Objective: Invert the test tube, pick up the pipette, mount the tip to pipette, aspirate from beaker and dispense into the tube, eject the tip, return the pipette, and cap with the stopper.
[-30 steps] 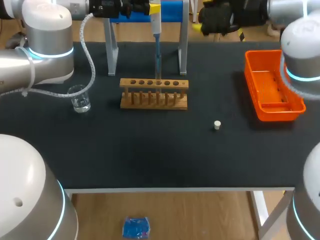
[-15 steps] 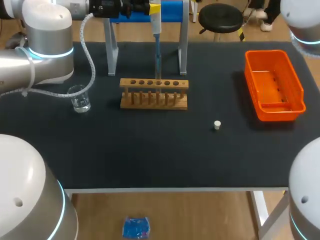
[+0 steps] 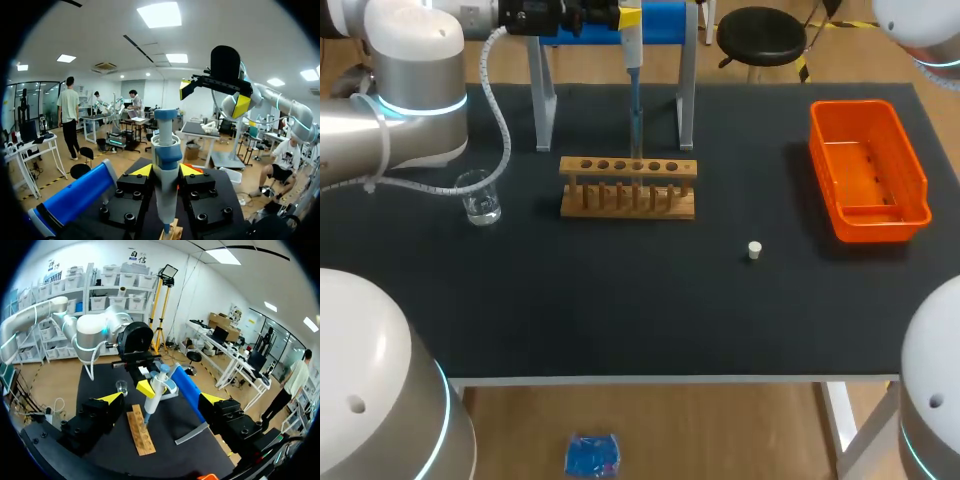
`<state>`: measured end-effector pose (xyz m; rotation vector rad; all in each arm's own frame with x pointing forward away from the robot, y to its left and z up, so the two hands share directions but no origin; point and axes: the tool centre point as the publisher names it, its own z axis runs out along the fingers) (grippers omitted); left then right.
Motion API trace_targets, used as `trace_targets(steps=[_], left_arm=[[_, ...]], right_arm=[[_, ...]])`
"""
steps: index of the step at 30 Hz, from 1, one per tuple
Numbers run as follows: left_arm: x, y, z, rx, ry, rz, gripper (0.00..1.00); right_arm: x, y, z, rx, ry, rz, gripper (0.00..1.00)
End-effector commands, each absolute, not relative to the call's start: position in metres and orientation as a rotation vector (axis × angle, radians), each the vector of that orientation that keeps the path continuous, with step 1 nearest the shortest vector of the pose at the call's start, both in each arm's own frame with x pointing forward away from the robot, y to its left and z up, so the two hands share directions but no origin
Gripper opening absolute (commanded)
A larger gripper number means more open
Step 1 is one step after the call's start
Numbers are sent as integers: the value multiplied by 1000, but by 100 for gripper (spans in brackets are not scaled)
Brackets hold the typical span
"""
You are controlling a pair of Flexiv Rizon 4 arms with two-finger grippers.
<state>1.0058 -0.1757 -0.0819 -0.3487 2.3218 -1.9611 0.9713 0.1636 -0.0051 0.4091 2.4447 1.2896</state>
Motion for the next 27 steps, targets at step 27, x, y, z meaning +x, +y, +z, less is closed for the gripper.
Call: trace_targets(steps=[27], left_arm=[[1006,-176,-81,-350,2324,-1958,0]], right_arm=[[1010,232,-1,517,2521,1467,0]])
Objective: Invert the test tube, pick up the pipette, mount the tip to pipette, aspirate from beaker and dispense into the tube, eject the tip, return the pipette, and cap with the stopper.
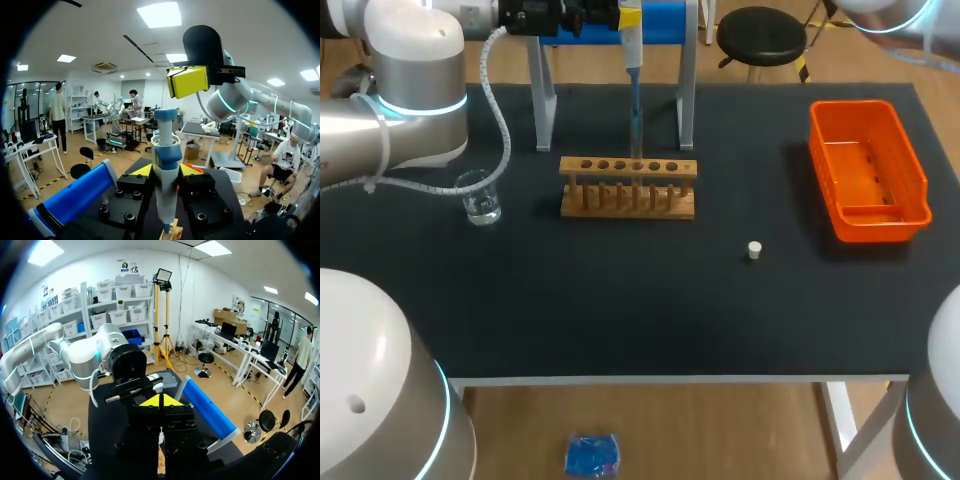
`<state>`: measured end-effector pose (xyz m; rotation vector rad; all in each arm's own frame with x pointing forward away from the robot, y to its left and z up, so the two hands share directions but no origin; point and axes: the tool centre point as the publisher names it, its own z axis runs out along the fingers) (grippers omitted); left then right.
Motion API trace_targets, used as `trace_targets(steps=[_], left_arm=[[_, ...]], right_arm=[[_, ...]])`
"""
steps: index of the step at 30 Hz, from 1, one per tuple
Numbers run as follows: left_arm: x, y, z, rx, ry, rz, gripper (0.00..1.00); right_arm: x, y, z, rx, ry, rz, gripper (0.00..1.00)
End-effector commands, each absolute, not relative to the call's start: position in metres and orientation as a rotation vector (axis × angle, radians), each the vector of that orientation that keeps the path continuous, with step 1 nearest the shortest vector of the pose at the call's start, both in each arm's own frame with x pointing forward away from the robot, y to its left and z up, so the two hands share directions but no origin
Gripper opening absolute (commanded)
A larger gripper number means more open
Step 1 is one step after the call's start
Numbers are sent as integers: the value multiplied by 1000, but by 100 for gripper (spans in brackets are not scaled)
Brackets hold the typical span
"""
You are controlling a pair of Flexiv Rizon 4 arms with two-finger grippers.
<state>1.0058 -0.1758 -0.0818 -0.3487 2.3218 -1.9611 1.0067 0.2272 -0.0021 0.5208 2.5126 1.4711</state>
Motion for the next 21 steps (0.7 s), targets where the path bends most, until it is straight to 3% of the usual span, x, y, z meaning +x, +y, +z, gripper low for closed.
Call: trace_targets(steps=[1,21], left_arm=[[1006,-176,-81,-350,2324,-1958,0],[1006,-176,-81,-350,2324,-1958,0]], right_arm=[[1010,233,-1,517,2523,1468,0],[1018,237,-11,543,2544,1451,0]])
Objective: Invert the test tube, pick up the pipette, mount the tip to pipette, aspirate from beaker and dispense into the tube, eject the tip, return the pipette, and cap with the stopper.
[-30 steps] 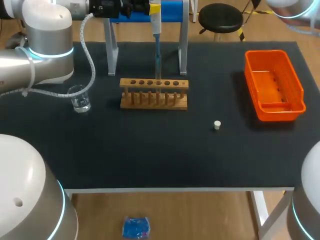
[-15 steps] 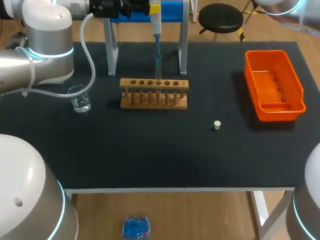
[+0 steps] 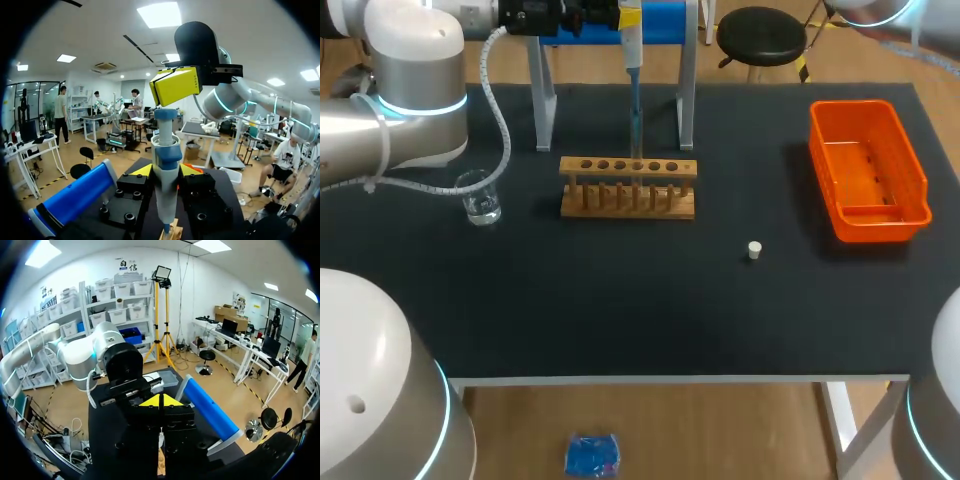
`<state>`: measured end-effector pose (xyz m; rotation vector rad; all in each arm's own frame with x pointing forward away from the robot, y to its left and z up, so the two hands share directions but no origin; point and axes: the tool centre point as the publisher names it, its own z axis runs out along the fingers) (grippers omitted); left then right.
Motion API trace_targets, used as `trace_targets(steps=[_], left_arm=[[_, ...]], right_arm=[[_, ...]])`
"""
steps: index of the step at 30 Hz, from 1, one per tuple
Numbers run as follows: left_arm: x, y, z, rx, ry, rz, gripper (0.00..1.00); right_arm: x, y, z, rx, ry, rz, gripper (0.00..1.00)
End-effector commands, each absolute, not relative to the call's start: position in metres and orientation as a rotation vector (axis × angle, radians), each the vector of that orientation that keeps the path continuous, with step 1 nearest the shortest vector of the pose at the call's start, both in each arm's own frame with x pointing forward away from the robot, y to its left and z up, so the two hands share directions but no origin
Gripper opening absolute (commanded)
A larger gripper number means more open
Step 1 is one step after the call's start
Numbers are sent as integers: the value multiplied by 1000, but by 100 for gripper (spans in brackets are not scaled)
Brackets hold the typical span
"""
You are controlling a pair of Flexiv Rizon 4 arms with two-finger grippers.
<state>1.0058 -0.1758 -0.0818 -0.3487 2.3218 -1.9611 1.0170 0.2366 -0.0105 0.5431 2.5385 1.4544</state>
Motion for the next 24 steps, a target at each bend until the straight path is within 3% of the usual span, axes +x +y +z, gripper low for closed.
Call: trace_targets(steps=[1,24], left_arm=[[1006,-176,-81,-350,2324,-1958,0],[1006,-176,-81,-350,2324,-1958,0]], right_arm=[[1018,237,-11,542,2546,1452,0],[1018,237,-21,534,2578,1433,0]])
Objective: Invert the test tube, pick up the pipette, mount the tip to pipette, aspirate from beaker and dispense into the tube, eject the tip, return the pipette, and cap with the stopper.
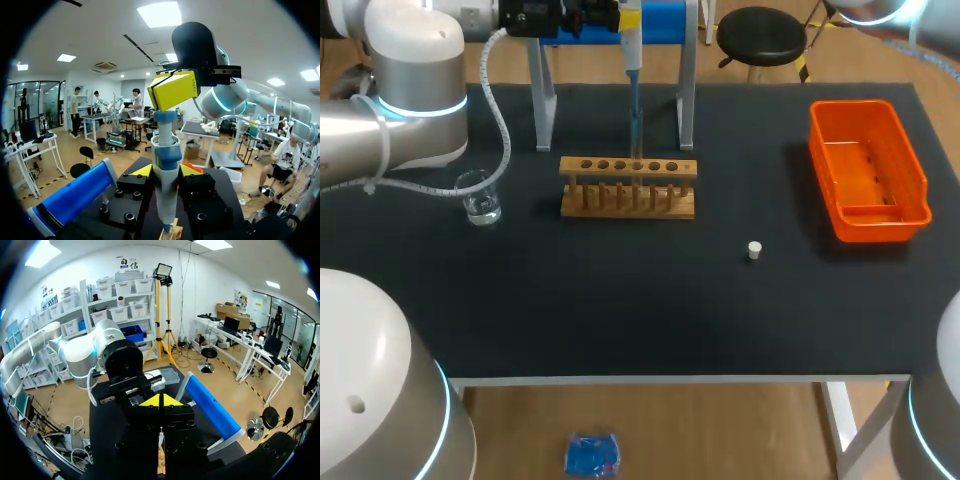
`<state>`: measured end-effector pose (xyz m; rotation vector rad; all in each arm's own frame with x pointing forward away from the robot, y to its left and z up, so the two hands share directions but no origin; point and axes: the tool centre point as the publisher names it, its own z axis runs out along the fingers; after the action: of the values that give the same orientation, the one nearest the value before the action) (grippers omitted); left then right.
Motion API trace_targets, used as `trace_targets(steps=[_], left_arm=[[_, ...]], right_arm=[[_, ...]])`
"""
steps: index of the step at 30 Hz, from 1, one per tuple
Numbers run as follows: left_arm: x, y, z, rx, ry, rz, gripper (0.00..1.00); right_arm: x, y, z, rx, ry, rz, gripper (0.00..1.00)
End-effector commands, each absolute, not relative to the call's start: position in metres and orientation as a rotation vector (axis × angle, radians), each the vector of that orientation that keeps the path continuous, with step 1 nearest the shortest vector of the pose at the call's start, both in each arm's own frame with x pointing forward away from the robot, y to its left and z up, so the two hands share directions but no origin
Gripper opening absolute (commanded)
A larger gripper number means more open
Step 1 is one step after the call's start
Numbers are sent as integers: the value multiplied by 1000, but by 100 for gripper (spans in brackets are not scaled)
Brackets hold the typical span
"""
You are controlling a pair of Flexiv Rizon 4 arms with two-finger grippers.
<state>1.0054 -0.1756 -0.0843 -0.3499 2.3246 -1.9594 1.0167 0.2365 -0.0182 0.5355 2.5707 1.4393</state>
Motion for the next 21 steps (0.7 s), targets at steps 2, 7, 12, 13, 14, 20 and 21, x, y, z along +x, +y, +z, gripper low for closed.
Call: trace_targets(steps=[2,7,12,13,14,20,21], left_arm=[[1006,-176,-81,-350,2324,-1958,0],[1006,-176,-81,-350,2324,-1958,0],[1006,-176,-81,-350,2324,-1958,0],[1006,-176,-81,-350,2324,-1958,0],[1006,-176,-81,-350,2324,-1958,0],[1006,-176,-81,-350,2324,-1958,0],[1006,-176,-81,-350,2324,-1958,0]], right_arm=[[1018,237,-22,534,2580,1429,0],[1017,237,-25,537,2588,1425,0],[1017,237,-30,540,2599,1420,0],[1017,237,-30,541,2601,1420,0],[1017,237,-31,540,2603,1420,0],[1015,237,-36,541,2616,1415,0],[1015,238,-37,543,2618,1415,0]])
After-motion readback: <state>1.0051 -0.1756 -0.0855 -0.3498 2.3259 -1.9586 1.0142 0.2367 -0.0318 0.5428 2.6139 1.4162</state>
